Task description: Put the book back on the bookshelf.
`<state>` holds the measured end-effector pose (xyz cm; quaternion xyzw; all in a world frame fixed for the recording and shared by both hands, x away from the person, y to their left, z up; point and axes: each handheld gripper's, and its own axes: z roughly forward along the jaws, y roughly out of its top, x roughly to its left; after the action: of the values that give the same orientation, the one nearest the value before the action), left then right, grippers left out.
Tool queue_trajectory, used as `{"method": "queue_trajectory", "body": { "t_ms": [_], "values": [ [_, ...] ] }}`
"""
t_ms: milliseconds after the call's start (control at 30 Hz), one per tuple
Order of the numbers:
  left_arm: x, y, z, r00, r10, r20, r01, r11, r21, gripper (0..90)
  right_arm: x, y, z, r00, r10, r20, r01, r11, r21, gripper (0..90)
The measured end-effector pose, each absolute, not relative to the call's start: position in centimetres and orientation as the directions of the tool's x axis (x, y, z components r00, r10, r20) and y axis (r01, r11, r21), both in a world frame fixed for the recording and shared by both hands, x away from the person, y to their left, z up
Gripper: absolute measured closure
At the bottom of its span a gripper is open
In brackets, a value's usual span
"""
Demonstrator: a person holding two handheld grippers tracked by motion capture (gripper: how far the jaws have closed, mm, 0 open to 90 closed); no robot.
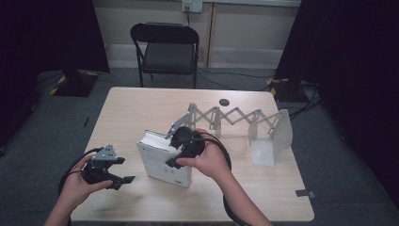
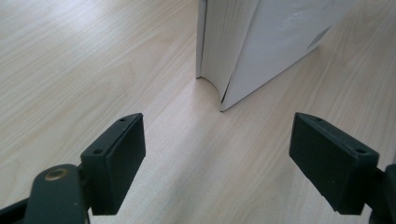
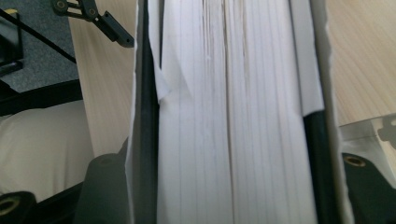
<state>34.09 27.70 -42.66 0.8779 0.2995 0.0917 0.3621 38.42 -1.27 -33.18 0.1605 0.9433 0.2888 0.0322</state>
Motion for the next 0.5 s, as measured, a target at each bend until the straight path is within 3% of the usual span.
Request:
{"method": "queue_trajectory", "body": {
  "t_ms": [333,500],
  "values": [
    [34.1,27.46,-42.75,0.809,0.585,-0.055,0.456,-0.565,0.688,18.4,38.55,-0.97,-32.94,-0.95,0.311,-0.01,0.253,0.791,0.557,42.2],
    [34.08,27.59,-42.62,0.807,0.589,-0.054,0.455,-0.56,0.693,18.4,38.78,-0.5,-32.78,-0.946,0.322,0.029,0.282,0.777,0.563,42.2]
  ]
}}
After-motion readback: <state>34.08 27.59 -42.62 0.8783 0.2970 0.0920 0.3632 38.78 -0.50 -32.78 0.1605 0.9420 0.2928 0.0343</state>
